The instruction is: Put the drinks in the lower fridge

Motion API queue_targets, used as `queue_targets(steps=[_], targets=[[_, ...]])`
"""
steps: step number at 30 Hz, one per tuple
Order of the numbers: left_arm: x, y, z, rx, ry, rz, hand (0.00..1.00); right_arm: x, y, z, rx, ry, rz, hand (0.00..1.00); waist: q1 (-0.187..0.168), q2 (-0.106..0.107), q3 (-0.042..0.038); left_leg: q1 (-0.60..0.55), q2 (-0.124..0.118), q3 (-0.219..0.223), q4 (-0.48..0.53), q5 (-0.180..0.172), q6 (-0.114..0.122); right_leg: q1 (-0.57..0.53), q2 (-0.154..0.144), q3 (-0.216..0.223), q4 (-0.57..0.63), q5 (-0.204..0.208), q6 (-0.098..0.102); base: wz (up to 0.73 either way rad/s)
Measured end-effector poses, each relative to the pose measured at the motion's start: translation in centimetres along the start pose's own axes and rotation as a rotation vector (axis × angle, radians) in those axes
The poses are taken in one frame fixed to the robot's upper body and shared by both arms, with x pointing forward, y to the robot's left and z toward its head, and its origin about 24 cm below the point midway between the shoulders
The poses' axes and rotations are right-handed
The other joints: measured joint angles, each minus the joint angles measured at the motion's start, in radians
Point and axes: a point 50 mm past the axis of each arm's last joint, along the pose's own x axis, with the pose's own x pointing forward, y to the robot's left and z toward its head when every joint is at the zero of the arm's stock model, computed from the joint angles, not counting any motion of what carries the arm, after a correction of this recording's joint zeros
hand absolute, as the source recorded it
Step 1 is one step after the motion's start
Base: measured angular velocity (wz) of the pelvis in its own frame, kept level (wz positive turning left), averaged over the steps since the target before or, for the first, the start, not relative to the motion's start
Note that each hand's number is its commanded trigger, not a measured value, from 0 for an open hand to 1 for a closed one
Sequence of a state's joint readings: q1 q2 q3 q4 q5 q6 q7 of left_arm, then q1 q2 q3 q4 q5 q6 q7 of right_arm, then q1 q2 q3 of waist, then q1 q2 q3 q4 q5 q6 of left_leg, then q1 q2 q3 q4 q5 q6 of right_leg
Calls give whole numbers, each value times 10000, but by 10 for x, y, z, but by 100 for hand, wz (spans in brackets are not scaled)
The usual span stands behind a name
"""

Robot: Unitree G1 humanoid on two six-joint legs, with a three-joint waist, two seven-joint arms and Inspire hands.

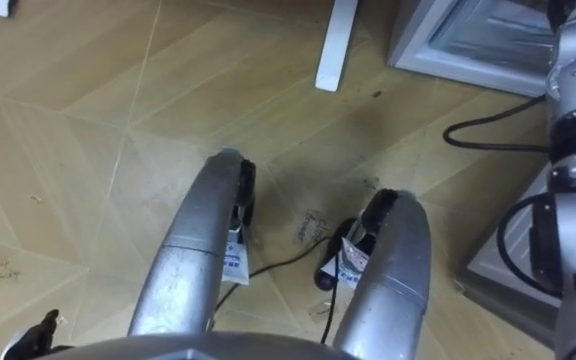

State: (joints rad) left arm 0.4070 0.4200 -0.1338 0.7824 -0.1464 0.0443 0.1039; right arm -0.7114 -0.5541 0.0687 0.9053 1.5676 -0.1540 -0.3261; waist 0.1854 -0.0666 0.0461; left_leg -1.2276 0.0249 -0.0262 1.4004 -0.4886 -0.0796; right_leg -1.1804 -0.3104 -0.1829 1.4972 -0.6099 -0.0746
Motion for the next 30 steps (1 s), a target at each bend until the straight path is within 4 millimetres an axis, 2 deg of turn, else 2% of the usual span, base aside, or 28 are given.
queue_targets(steps=[4, 7, 10, 12, 14, 15, 18, 19, 21, 23, 24, 26, 28, 30], targets=[[-1, -3, -2, 176, 39, -127, 0, 2, -21, -1, -515, 45, -172, 0, 21, -19, 12, 442, -6, -126, -462, 79, -22, 581, -1, -276, -487, 22, -8, 11], [-2, -6, -3, 270, 21, -280, 0, 3, -40, -2, -1337, 222, -126, 0, 20, -127, 61, 868, 2, -179, -961, 166, 31, 1097, 53, -464, -1042, 169, -51, 4], [-2, -5, -8, 234, 246, -465, 0, 1, -71, -3, -2251, 634, -211, 0, 62, -217, 57, 1503, 51, -222, -1545, 202, 61, 1854, 201, -674, -1785, 293, 112, 2], [-2, -4, -11, 196, 381, -484, 0, -4, -100, 1, -3018, 1022, -471, 0, 57, -313, 52, 2069, 15, -236, -2094, 253, 132, 2501, 330, -805, -2446, 404, 316, 8], [-1, 0, -11, 114, 390, -402, 0, -7, -121, 6, -3434, 1311, -810, 0, 9, -419, 58, 2453, -22, -232, -2449, 284, 186, 2966, 336, -914, -2877, 466, 439, 6], [-1, 4, -11, 8, 399, -270, 0, -11, -134, 9, -3917, 1491, -1011, 0, -39, -559, 30, 2700, -61, -226, -2725, 304, 215, 3200, 345, -946, -3178, 515, 521, 6], [0, 6, -13, -1, 480, -279, 0, -17, -156, 19, -5241, 2071, -1227, 0, -261, -667, -17, 3327, -20, -212, -3292, 352, 295, 3902, 512, -1044, -3995, 726, 727, -4], [0, 6, -13, 8, 511, -290, 0, -18, -159, 23, -5631, 2168, -1251, 0, -295, -657, -21, 3449, 3, -213, -3389, 368, 324, 4062, 568, -1061, -4183, 790, 758, -12], [2, 10, -13, 41, 617, -303, 0, -25, -176, 31, -7185, 2673, -1392, 0, -461, -612, -30, 4085, 61, -217, -3788, 397, 378, 4787, 767, -1103, -4847, 998, 948, -10], [5, 12, -7, 25, 577, -257, 0, -31, -188, 31, -8347, 3213, -1492, 0, -405, -569, -39, 4550, 221, -135, -4086, 395, 381, 5220, 950, -1096, -5350, 1197, 986, -24], [8, 12, -2, -5, 504, -226, 0, -35, -195, 30, -9283, 3714, -1486, 0, -409, -490, -55, 4812, 334, -46, -4334, 383, 407, 5504, 1070, -1114, -5682, 1349, 998, -26], [11, 12, 5, -63, 389, -228, 0, -43, -209, 28, -10277, 4463, -1545, 0, -399, -327, -60, 5262, 399, -15, -4691, 406, 445, 5950, 1209, -1113, -6133, 1535, 1040, -16], [14, 9, 9, -138, 389, -262, 0, -52, -224, 28, -10702, 5092, -1809, 0, -398, -212, -108, 5797, 387, 117, -5172, 466, 509, 6361, 1236, -1028, -6518, 1691, 1077, -15], [14, 2, 8, -223, 461, -376, 0, -61, -238, 27, -11438, 5785, -2114, 0, -436, -119, -156, 6494, 372, 421, -5858, 679, 531, 6811, 1241, -840, -6998, 1878, 1106, -21]])
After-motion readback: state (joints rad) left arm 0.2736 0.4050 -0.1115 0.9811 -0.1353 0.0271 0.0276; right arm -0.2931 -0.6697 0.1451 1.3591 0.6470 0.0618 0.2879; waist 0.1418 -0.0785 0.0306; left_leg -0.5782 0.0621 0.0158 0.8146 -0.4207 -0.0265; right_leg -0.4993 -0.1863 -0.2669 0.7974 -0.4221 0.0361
